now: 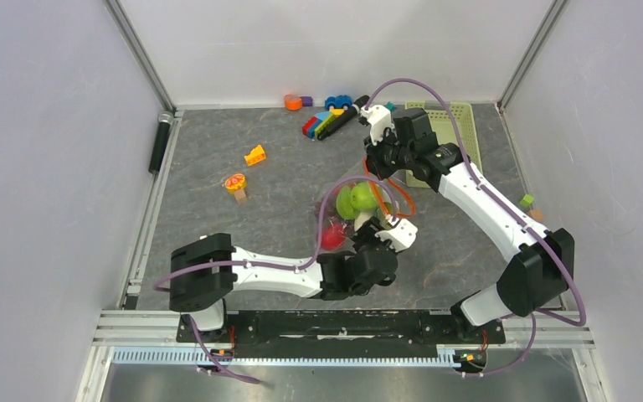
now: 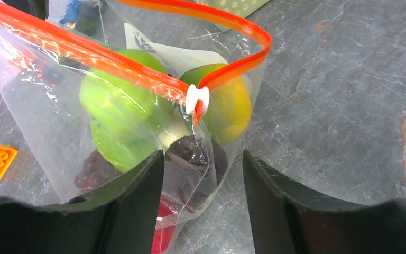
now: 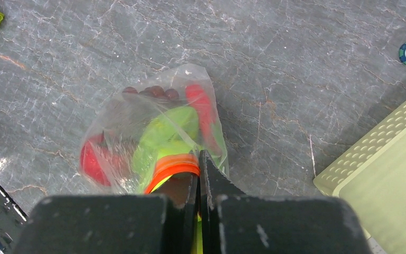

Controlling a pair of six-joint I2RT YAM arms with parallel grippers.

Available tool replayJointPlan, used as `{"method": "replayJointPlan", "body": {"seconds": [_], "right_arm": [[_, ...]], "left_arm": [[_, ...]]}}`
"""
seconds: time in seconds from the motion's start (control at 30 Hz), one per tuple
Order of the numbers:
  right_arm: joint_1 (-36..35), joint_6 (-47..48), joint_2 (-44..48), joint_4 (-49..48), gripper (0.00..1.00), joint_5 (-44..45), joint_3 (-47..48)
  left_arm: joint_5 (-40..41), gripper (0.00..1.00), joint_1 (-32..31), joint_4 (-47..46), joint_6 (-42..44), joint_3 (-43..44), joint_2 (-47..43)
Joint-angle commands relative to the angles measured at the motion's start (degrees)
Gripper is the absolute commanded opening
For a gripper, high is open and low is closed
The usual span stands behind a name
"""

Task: Place the food in the zip-top bag and seal the zipper
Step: Zip the zipper food storage bag at the center of the board.

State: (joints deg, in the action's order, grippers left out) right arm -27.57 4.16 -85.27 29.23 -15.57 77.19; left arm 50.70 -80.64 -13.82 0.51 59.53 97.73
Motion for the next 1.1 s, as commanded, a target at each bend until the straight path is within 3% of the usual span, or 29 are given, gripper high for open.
{"method": "replayJointPlan", "body": {"seconds": [0.0, 0.1, 0.17, 0.2, 0.23, 0.47, 0.57, 0.7, 0.9, 1.07], "right_arm": [[0.3, -0.5, 1.3, -1.9, 0.0, -1.6, 2.0], [0.2, -0.5, 1.7, -2.1, 0.0, -1.4, 1.8], [0.2, -0.5, 1.9, -2.3, 0.0, -1.1, 1.6], [0.4, -0.5, 1.8, -2.3, 0.0, -0.9, 1.6], [0.4, -0.4, 1.9, -2.3, 0.0, -0.6, 1.6], [0.9, 1.6, 2.3, -2.2, 0.01, 0.2, 1.2], [0.9, 4.2, 3.5, -2.4, 0.18, 0.6, 0.4], [0.9, 9.3, 7.4, -3.7, 0.47, -2.5, -2.7], [0.9, 18.5, 16.1, -9.4, 0.82, -17.1, -11.3], [0.9, 31.0, 23.2, -13.4, 0.9, -32.7, -19.0]], "left_arm": [[2.9, 0.57, 1.0, -3.2, 0.1, 2.8, 1.6], [2.6, 0.39, 1.7, -3.9, -0.8, 3.8, 2.8], [2.4, 0.21, 2.0, -3.7, -2.4, 4.4, 3.3], [2.1, 0.05, 2.2, -3.6, -2.8, 4.4, 3.4], [1.8, 0.02, 2.4, -3.3, -3.1, 4.3, 3.4], [1.3, 0.02, 3.3, -3.6, -5.2, -1.8, -4.2], [-1.0, 0.02, 4.4, -2.6, -8.3, -7.3, -11.9], [-10.7, 0.02, 9.6, -2.0, -15.1, -15.2, -22.9], [-23.3, 0.02, 18.2, -2.2, -19.7, -22.8, -33.7], [-28.8, 0.02, 19.1, -0.5, -16.3, -24.5, -39.8]]}}
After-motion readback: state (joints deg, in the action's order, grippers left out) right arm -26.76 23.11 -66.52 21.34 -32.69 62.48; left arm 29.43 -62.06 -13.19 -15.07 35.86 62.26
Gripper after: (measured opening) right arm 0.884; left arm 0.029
